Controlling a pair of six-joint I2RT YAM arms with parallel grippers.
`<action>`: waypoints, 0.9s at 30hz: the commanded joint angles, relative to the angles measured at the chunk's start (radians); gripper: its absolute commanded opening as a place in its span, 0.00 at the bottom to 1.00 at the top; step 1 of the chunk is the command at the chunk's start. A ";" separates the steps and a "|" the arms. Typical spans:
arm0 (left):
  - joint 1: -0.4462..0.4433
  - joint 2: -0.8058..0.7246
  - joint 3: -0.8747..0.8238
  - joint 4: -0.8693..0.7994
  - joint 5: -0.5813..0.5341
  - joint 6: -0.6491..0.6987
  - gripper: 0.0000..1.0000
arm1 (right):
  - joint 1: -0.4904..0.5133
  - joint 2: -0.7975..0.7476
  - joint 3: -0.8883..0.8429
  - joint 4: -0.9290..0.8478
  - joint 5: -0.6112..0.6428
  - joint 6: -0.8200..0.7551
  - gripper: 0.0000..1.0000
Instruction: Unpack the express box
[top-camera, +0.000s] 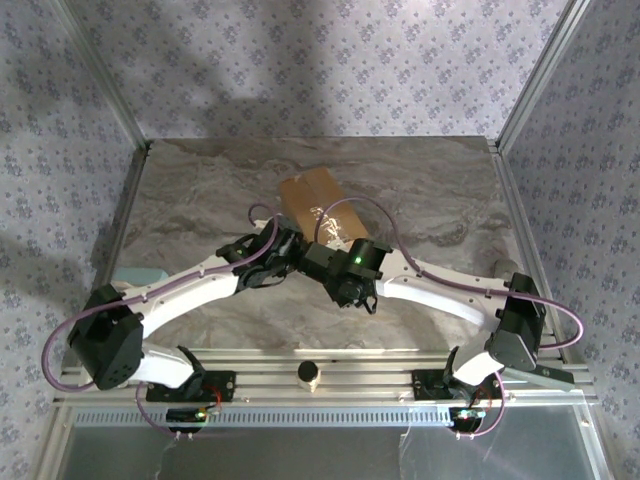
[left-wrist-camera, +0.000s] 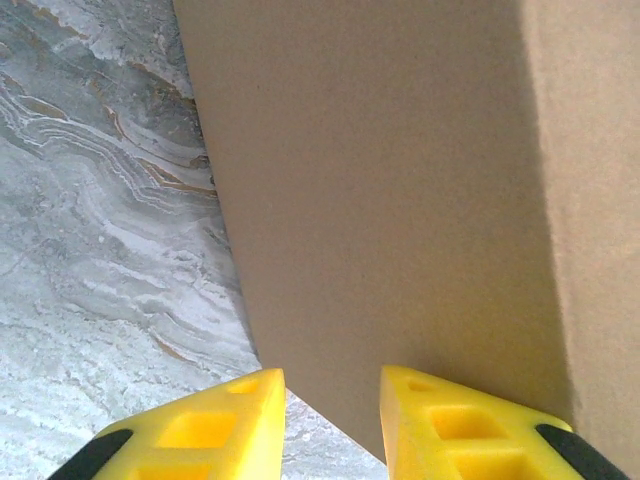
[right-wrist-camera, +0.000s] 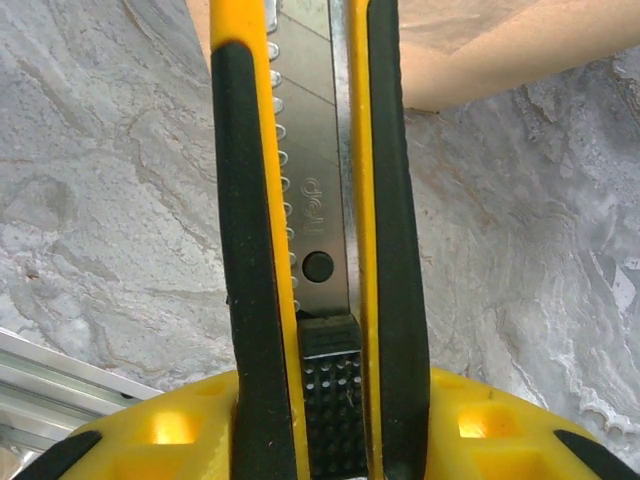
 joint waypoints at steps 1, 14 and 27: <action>-0.013 -0.066 0.023 -0.048 -0.041 0.026 0.31 | 0.010 -0.002 0.004 0.021 -0.023 -0.012 0.00; 0.178 -0.103 0.136 -0.168 -0.026 0.187 0.35 | -0.008 -0.050 -0.050 0.054 -0.008 -0.036 0.00; 0.278 0.351 0.699 -0.216 0.218 0.346 0.38 | -0.031 -0.064 -0.079 0.110 -0.026 -0.084 0.00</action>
